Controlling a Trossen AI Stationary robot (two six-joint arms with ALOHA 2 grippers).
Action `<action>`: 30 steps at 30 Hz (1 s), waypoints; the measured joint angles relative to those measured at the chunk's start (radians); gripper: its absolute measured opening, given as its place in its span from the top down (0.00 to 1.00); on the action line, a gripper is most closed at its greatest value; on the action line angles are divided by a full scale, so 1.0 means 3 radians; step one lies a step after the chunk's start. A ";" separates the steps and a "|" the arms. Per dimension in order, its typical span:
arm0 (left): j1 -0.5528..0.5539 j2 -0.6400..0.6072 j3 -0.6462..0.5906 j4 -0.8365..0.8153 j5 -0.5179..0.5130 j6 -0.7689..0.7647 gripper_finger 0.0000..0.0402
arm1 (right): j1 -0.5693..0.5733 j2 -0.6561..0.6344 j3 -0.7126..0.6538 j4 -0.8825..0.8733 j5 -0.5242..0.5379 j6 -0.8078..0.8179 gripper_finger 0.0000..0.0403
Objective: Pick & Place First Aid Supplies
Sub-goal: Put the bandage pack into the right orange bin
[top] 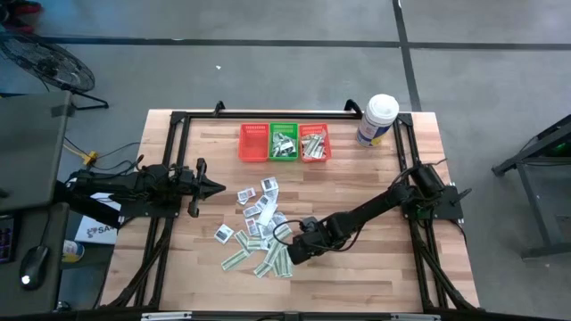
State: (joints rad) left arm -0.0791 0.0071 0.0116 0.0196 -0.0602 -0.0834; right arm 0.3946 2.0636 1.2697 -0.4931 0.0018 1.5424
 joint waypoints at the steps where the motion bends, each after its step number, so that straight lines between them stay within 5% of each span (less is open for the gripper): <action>1: 0.0000 0.0000 0.0000 0.0000 0.0000 0.0000 1.00 | 0.0000 0.0000 0.0001 -0.0019 0.0008 -0.0031 0.53; 11: 0.0001 -0.0001 0.0000 0.0001 0.0000 0.0000 1.00 | 0.0003 0.0011 0.0008 -0.0075 0.0059 -0.0373 0.56; 21: 0.0000 0.0000 0.0000 0.0000 0.0000 0.0000 1.00 | 0.0091 0.0024 0.0008 -0.0085 0.0322 -0.1978 0.62; 30: 0.0000 0.0000 0.0000 0.0001 0.0000 0.0000 1.00 | 0.0098 0.0050 0.0008 -0.0023 0.0601 -0.1726 0.63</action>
State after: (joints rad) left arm -0.0791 0.0070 0.0116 0.0198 -0.0603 -0.0834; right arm 0.4240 2.0786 1.2720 -0.4999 0.1822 1.0246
